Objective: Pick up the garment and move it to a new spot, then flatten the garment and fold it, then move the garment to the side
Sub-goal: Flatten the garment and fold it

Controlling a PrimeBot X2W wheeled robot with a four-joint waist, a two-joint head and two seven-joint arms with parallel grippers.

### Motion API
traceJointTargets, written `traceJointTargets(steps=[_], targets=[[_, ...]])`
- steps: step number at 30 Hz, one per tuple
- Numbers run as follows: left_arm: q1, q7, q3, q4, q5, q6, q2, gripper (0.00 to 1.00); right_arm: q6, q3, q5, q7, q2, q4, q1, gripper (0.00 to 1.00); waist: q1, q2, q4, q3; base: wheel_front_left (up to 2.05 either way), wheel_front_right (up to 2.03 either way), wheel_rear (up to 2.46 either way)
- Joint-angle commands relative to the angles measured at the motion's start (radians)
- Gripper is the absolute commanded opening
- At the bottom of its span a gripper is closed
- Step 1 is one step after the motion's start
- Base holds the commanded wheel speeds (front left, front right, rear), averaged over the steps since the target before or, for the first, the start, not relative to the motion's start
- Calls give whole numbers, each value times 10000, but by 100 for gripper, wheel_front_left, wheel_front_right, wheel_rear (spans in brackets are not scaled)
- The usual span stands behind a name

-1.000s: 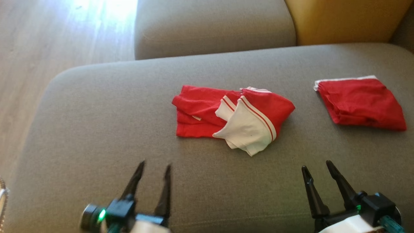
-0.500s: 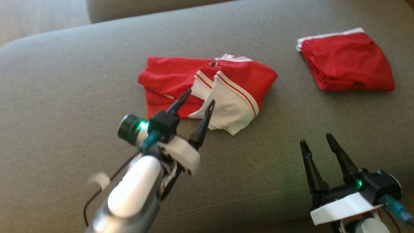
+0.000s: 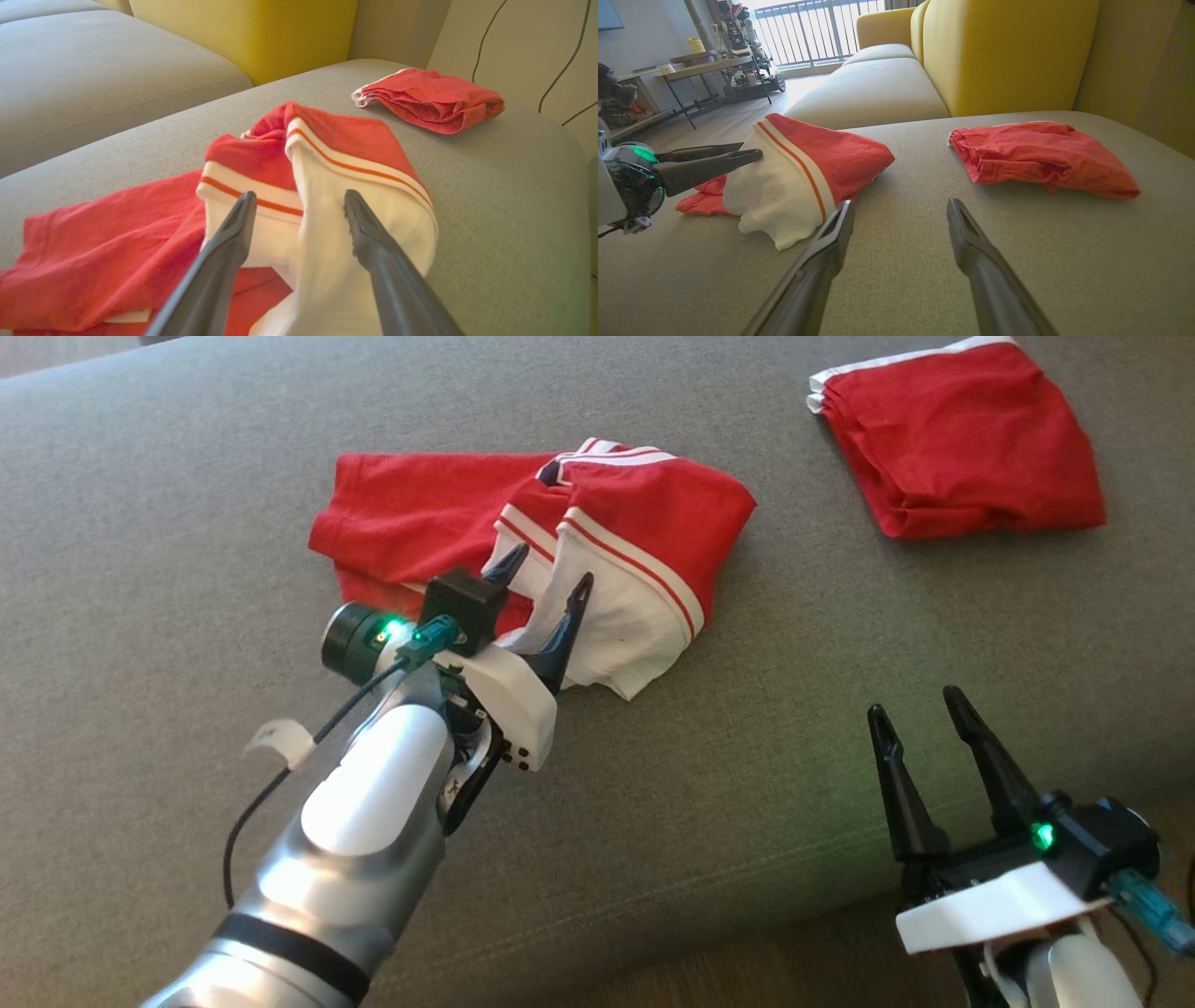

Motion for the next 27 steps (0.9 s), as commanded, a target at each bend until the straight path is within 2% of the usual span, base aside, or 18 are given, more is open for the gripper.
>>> traceJointTargets(steps=[1,4,5,6,7,8,9,15,19,24,27], targets=[[-485,-86,182,-207,-96,-62,74,100,-4,227,87,-94,-100,-301,-313,100,-1,0,-56,34,0,0,0],[-665,-218,37,-40,-171,-153,74,100,-4,192,146,-94,-100,-263,-308,100,-1,0,-107,62,0,0,0],[-722,-255,-41,-9,-175,-180,74,95,-4,195,154,-94,-100,-241,-307,100,-1,0,-121,67,0,0,0],[-778,-287,-126,26,-183,-209,74,64,-4,206,162,-94,-100,-217,-312,100,-1,0,-135,62,0,0,0],[-833,-315,-208,60,-190,-236,74,46,-4,219,169,-94,-100,-196,-318,100,-1,0,-153,55,0,0,0],[-882,-344,-288,99,-190,-262,74,15,-4,235,181,-94,-100,-170,-327,100,-1,0,-179,33,0,0,0],[-927,-364,-365,144,-196,-291,74,0,-4,248,193,-94,-100,-145,-339,100,-1,0,-204,13,0,0,0],[-1209,-445,-507,297,-657,-465,74,0,-4,379,367,-94,-100,-55,-424,100,-1,0,-475,-265,0,0,0],[-1511,-83,-285,-296,-2379,-564,74,0,-4,490,594,-94,-100,-15,-426,100,-1,0,-735,-601,0,0,0],[-2725,821,251,-1391,-4583,-583,74,0,-4,727,935,-94,-100,-63,-455,100,-1,0,-1079,-1007,0,0,0],[-3630,1073,810,-1767,-5477,-295,74,0,-4,797,1082,-94,-100,1,-399,100,-1,0,-1230,-1330,0,0,0]])
